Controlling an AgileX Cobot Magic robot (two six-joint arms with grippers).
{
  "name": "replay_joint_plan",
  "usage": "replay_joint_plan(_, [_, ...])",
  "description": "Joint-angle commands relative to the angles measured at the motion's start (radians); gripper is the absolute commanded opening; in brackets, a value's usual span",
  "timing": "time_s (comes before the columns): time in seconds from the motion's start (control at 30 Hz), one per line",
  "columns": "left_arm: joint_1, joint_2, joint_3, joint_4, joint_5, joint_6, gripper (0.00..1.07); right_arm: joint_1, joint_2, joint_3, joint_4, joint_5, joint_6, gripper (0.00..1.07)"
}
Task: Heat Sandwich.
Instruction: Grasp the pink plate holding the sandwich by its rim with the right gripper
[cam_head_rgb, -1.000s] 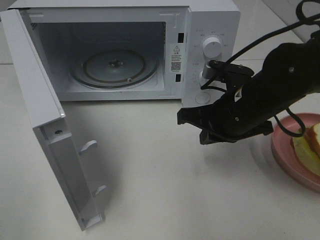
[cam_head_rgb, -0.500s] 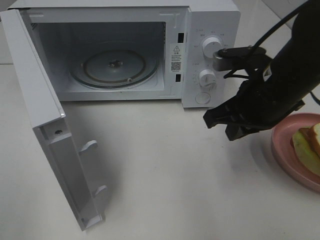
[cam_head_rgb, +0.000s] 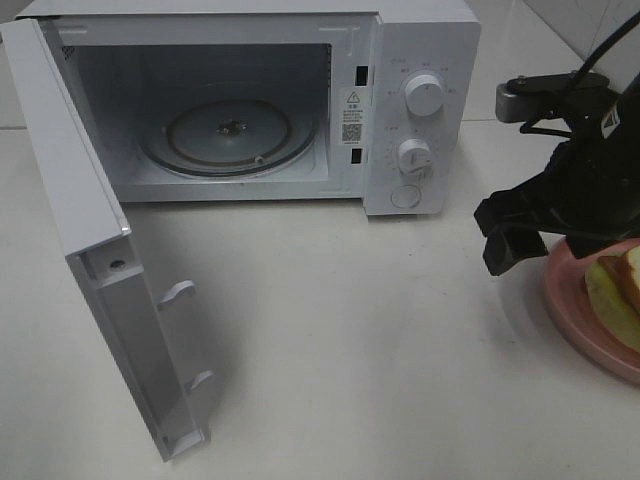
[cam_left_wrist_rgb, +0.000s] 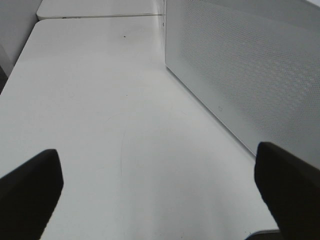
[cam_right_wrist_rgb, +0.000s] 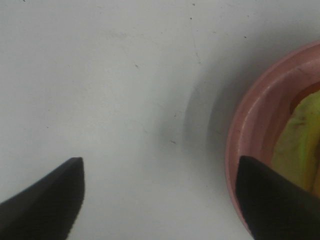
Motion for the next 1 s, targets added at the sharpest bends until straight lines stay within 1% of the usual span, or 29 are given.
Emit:
replay_joint_plan(0.03, [-0.001, -0.026, 0.004, -0.007, -0.006, -0.003, 0.99, -0.023, -0.009, -0.003, -0.039, 0.021, 0.001, 0.98])
replay_joint_plan(0.23, [-0.001, -0.026, 0.004, -0.007, -0.006, -0.003, 0.99, -0.056, -0.009, -0.003, -0.059, 0.032, 0.002, 0.97])
replay_joint_plan(0.27, [-0.001, -0.026, 0.004, -0.007, -0.006, -0.003, 0.99, -0.076, -0.009, -0.003, -0.059, 0.034, 0.008, 0.97])
replay_joint_plan(0.43, [-0.001, -0.026, 0.004, -0.007, -0.006, -0.003, 0.99, -0.110, -0.006, -0.003, -0.060, 0.035, 0.012, 0.96])
replay_joint_plan(0.7, [-0.001, -0.026, 0.004, -0.007, -0.006, -0.003, 0.99, -0.122, 0.040, 0.003, -0.074, 0.034, 0.036, 0.94])
replay_joint_plan(1.0, [-0.001, -0.026, 0.004, -0.007, -0.006, -0.003, 0.99, -0.122, 0.153, 0.003, -0.088, -0.021, 0.053, 0.93])
